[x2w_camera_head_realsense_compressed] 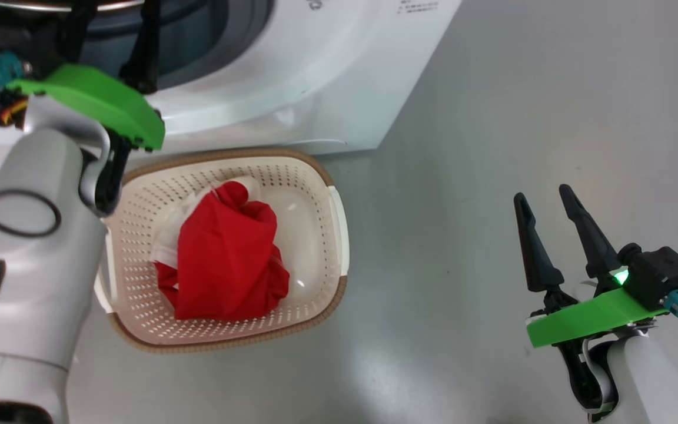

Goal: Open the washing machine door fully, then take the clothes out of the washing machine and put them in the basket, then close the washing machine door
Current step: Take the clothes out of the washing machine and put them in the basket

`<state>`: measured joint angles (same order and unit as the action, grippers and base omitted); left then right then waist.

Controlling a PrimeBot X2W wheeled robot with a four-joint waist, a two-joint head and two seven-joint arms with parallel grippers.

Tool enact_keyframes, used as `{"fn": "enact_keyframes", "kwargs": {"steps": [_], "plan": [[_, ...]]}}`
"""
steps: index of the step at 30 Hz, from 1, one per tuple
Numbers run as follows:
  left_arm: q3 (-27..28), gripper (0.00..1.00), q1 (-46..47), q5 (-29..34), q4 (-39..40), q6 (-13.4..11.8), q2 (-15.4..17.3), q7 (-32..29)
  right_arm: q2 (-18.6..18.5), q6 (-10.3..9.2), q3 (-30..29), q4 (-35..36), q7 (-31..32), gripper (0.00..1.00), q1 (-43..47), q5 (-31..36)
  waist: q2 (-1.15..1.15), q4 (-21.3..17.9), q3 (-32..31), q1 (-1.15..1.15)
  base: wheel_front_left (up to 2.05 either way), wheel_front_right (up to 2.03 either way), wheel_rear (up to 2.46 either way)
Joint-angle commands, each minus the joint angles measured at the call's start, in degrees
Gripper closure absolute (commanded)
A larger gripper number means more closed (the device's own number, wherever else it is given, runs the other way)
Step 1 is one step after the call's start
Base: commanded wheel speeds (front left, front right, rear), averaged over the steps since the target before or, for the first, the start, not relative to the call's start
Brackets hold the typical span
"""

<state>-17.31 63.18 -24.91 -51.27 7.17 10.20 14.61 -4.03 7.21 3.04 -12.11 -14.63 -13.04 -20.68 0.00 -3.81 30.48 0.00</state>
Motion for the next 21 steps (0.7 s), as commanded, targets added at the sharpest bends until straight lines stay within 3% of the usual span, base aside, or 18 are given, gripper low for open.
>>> {"fn": "enact_keyframes", "kwargs": {"steps": [1, 21], "plan": [[-0.3, 0.0, 2.3, -1.3, -0.2, 0.3, 2.8, -0.1, 0.0, 0.28, 1.6, 1.4, -0.4, 0.0, -0.3, -0.3, 0.0, -1.5, 2.1, 0.0, 0.0, 0.0, 0.0], [-17.2, 0.0, 14.8, -16.3, -8.4, 0.3, 9.7, -1.3, 0.7, 0.28, 4.9, 1.7, -0.4, 0.0, -2.6, -0.8, 0.0, -5.7, 7.0, 0.0, 0.0, 0.0, 0.0]]}}
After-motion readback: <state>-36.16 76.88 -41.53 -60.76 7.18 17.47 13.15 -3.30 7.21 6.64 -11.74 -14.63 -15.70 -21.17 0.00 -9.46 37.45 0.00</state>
